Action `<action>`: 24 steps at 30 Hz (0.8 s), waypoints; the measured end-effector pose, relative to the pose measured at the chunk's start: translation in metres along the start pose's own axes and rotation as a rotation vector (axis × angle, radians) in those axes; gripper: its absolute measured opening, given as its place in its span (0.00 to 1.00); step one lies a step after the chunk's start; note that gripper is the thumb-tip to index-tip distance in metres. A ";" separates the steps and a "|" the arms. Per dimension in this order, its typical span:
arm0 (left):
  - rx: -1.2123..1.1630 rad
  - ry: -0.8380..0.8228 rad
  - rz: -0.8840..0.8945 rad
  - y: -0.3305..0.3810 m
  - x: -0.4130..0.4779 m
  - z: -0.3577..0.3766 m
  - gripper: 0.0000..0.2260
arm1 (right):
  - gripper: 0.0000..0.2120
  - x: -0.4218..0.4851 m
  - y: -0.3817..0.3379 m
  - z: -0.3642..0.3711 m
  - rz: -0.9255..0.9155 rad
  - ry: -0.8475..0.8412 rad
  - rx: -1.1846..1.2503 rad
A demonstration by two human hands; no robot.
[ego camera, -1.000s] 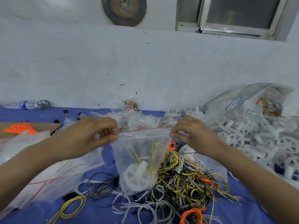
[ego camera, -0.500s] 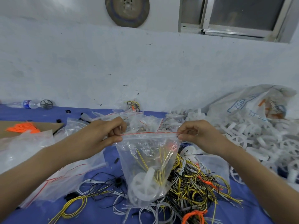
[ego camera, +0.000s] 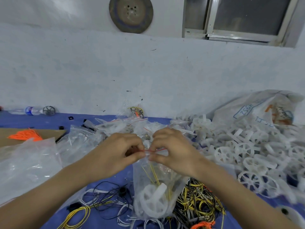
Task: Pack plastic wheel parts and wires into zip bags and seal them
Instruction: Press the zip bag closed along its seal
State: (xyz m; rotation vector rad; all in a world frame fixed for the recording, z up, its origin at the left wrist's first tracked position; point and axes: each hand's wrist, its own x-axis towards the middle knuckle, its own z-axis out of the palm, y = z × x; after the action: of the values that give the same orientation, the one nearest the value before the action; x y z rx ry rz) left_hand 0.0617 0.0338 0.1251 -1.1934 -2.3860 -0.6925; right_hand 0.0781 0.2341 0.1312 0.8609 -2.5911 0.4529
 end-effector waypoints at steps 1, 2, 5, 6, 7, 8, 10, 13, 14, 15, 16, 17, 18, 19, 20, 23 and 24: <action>-0.005 0.006 0.008 0.002 0.001 0.000 0.07 | 0.07 0.001 -0.003 0.002 -0.005 -0.004 0.036; -0.020 0.010 0.011 0.003 0.001 0.000 0.07 | 0.07 0.002 -0.004 0.003 -0.004 -0.006 0.077; -0.049 0.010 0.007 0.004 -0.001 -0.001 0.05 | 0.04 0.000 -0.006 0.005 -0.003 0.017 0.198; -0.052 0.009 0.007 0.003 -0.001 0.000 0.05 | 0.03 0.000 -0.006 0.007 -0.006 0.030 0.211; -0.060 0.006 0.004 0.003 -0.001 0.000 0.05 | 0.03 -0.001 -0.006 0.007 -0.006 0.038 0.215; -0.073 0.002 -0.004 0.003 -0.001 0.001 0.05 | 0.02 -0.001 -0.006 0.008 0.001 0.043 0.222; -0.099 -0.003 -0.029 0.002 -0.001 0.002 0.05 | 0.02 -0.002 -0.005 0.006 0.035 0.050 0.269; -0.123 -0.003 -0.055 0.001 -0.002 0.004 0.08 | 0.02 -0.002 -0.006 0.005 0.046 0.058 0.288; -0.133 -0.004 -0.052 0.002 -0.002 0.004 0.07 | 0.01 -0.002 -0.007 0.005 0.033 0.061 0.276; -0.142 -0.004 -0.038 0.004 -0.003 0.005 0.07 | 0.01 -0.002 -0.008 0.006 0.014 0.069 0.268; -0.147 -0.003 -0.018 0.006 -0.004 0.005 0.07 | 0.02 -0.002 -0.008 0.007 -0.006 0.081 0.262; -0.147 -0.002 -0.001 0.007 -0.004 0.005 0.07 | 0.02 -0.003 -0.008 0.007 -0.021 0.089 0.255; -0.144 -0.003 0.008 0.008 -0.004 0.004 0.07 | 0.02 -0.004 -0.008 0.006 -0.029 0.093 0.246; -0.138 -0.004 0.011 0.008 -0.005 0.003 0.07 | 0.02 -0.005 -0.007 0.005 -0.024 0.094 0.238; -0.128 -0.003 0.011 0.007 -0.006 0.002 0.07 | 0.03 -0.007 -0.005 0.003 -0.009 0.096 0.231; -0.095 0.000 -0.013 0.003 -0.008 0.003 0.07 | 0.03 -0.013 0.000 -0.002 0.040 0.113 0.236; -0.089 -0.001 -0.015 0.003 -0.008 0.005 0.08 | 0.03 -0.013 0.000 -0.002 0.040 0.106 0.235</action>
State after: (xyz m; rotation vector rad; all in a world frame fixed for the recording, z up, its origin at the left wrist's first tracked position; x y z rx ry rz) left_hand 0.0684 0.0331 0.1178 -1.2128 -2.3891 -0.8108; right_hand 0.0886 0.2412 0.1269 0.8354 -2.4950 0.8048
